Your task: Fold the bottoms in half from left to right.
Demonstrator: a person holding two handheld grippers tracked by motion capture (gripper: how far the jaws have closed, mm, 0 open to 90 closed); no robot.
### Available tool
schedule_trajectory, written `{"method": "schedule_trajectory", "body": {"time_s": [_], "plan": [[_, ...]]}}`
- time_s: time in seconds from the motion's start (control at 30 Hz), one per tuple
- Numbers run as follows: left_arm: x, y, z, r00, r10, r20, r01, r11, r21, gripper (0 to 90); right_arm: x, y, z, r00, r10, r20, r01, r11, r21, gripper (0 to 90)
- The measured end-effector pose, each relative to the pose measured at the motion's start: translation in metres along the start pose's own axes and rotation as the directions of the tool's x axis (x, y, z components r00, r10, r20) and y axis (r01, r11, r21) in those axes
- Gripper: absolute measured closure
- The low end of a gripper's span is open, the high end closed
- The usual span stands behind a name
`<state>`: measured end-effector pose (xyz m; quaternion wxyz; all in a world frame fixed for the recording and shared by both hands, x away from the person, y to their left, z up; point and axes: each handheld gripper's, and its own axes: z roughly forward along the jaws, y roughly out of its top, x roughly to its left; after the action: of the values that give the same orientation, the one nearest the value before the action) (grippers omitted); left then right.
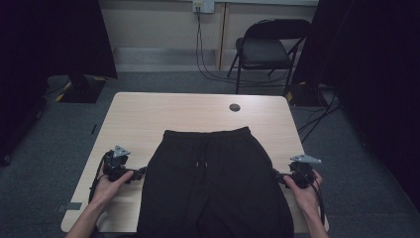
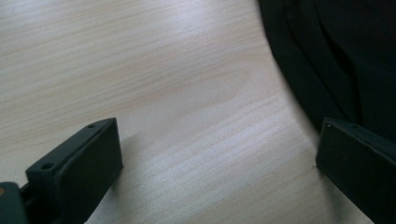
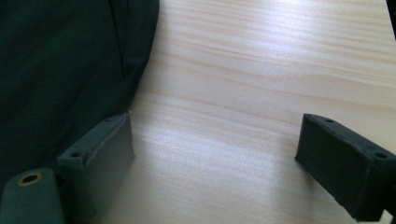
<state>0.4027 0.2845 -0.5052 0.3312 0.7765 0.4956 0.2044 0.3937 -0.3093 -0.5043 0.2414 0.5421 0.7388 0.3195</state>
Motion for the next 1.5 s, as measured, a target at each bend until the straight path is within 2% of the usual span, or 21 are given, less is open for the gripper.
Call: {"method": "schedule_trajectory", "body": {"time_s": [0.23,0.4,0.47,0.5,0.63,0.67,0.77,0.93,0.97,1.0,1.03,1.07,1.1,1.2,1.27,1.3,1.37,1.4,1.43,1.47,1.5], "plan": [[-0.001,0.001,-0.001,0.9998,0.009,0.018,-0.01,0.9999,0.012,1.4,0.001,0.001,0.0,1.0,0.007,-0.006,-0.007,1.0,-0.004,12.9],[-0.004,0.002,-0.01,0.9984,0.034,0.046,-0.035,0.999,0.027,18.3,0.003,0.002,-0.003,0.9997,0.005,-0.022,-0.005,1.0,0.008,18.0],[-0.005,0.003,-0.012,0.9974,0.046,0.055,-0.049,0.9976,0.048,18.9,0.002,0.005,-0.007,0.9967,0.067,-0.046,-0.067,0.998,0.004,19.5],[-0.005,0.004,-0.014,0.9968,0.058,0.054,-0.061,0.9964,0.059,19.7,0.002,0.007,-0.011,0.9972,0.062,-0.041,-0.062,0.998,-0.001,20.4],[-0.007,0.005,-0.023,0.9954,0.083,0.049,-0.084,0.9963,0.02,22.0,0.007,0.013,-0.025,0.9993,0.038,0.0,-0.038,0.998,-0.059,22.6],[-0.011,0.006,-0.03,0.993,0.104,0.056,-0.104,0.9946,-0.006,22.8,0.013,0.019,-0.038,0.9996,0.025,-0.016,-0.026,0.995,-0.1,23.8],[-0.021,0.009,-0.038,0.9869,0.152,0.054,-0.15,0.9881,-0.034,28.0,0.024,0.025,-0.048,0.9983,-0.002,-0.059,-0.006,0.992,-0.123,25.7],[-0.04,0.021,-0.051,0.9787,0.187,0.086,-0.181,0.981,-0.069,30.6,0.058,0.039,-0.061,0.9891,-0.072,-0.129,0.052,0.987,-0.153,26.3],[-0.04,0.021,-0.051,0.9787,0.187,0.086,-0.181,0.981,-0.069,32.0,0.058,0.039,-0.061,0.9891,-0.072,-0.129,0.052,0.987,-0.153,26.3],[-0.049,0.024,-0.057,0.9752,0.18,0.129,-0.169,0.9815,-0.09,32.6,0.071,0.044,-0.065,0.9821,-0.102,-0.158,0.076,0.984,-0.164,26.2],[-0.049,0.024,-0.057,0.9752,0.18,0.129,-0.169,0.9815,-0.09,33.5,0.071,0.044,-0.065,0.9821,-0.102,-0.158,0.076,0.984,-0.164,26.2],[-0.059,0.023,-0.059,0.966,0.201,0.163,-0.19,0.9787,-0.077,35.8,0.085,0.047,-0.069,0.9722,-0.139,-0.188,0.108,0.98,-0.17,26.0],[-0.064,0.021,-0.058,0.9612,0.212,0.176,-0.201,0.9765,-0.077,35.8,0.093,0.048,-0.07,0.9668,-0.154,-0.204,0.121,0.979,-0.166,26.0],[-0.072,0.016,-0.053,0.9594,0.198,0.201,-0.193,0.9803,-0.042,36.1,0.121,0.044,-0.065,0.9447,-0.21,-0.252,0.179,0.974,-0.141,25.8],[-0.076,0.014,-0.048,0.9504,0.195,0.242,-0.198,0.9801,-0.015,38.0,0.139,0.039,-0.055,0.9267,-0.237,-0.292,0.211,0.97,-0.118,24.5],[-0.078,0.013,-0.045,0.9425,0.204,0.265,-0.21,0.9777,-0.007,40.3,0.145,0.037,-0.051,0.9207,-0.251,-0.299,0.228,0.967,-0.111,24.1],[-0.08,0.012,-0.039,0.9342,0.226,0.276,-0.237,0.9715,0.008,44.5,0.159,0.033,-0.039,0.9059,-0.269,-0.327,0.257,0.963,-0.08,21.1],[-0.081,0.012,-0.037,0.9342,0.232,0.271,-0.244,0.9697,0.011,48.1,0.166,0.031,-0.032,0.8963,-0.286,-0.339,0.281,0.958,-0.064,20.1],[-0.082,0.011,-0.035,0.9376,0.243,0.249,-0.259,0.9652,0.036,50.4,0.17,0.03,-0.027,0.892,-0.293,-0.344,0.294,0.954,-0.05,19.8],[-0.082,0.01,-0.031,0.9299,0.243,0.277,-0.266,0.9625,0.052,50.5,0.173,0.028,-0.021,0.8861,-0.299,-0.354,0.307,0.951,-0.036,17.7],[-0.082,0.01,-0.031,0.9299,0.243,0.277,-0.266,0.9625,0.052,50.4,0.173,0.028,-0.021,0.8861,-0.299,-0.354,0.307,0.951,-0.036,17.7]]}}
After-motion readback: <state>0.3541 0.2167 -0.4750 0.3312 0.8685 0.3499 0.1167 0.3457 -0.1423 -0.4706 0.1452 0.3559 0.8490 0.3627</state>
